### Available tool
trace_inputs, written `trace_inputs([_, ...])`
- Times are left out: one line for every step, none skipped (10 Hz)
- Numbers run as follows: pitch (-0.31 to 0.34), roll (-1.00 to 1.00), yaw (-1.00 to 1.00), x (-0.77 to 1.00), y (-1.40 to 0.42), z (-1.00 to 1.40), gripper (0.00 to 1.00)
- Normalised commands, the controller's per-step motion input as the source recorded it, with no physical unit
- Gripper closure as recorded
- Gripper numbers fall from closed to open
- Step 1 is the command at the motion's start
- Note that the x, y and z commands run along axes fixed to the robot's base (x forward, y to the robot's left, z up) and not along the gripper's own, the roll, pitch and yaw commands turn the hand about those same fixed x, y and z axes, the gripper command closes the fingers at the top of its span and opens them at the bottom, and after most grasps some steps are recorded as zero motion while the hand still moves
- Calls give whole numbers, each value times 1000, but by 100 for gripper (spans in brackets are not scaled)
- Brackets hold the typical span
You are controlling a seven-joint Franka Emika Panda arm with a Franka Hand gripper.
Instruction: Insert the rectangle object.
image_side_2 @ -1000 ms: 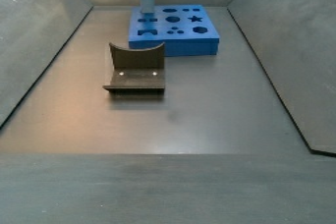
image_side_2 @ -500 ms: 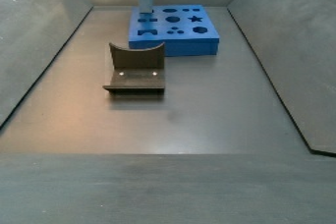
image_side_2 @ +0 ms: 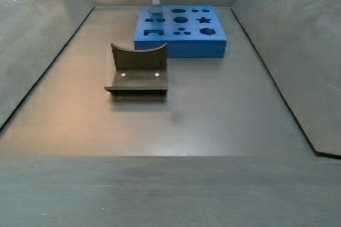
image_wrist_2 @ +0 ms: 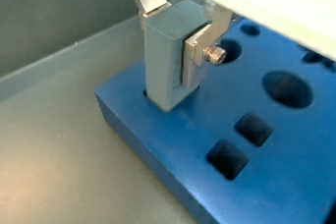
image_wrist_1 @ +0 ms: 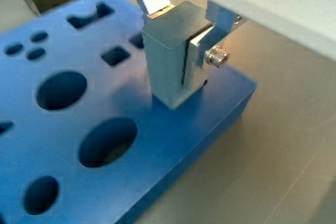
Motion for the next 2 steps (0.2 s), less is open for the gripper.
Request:
trace_inputs([0, -190, -71, 0, 163, -34, 100])
trace_inputs([0, 0, 0, 0, 0, 0, 100])
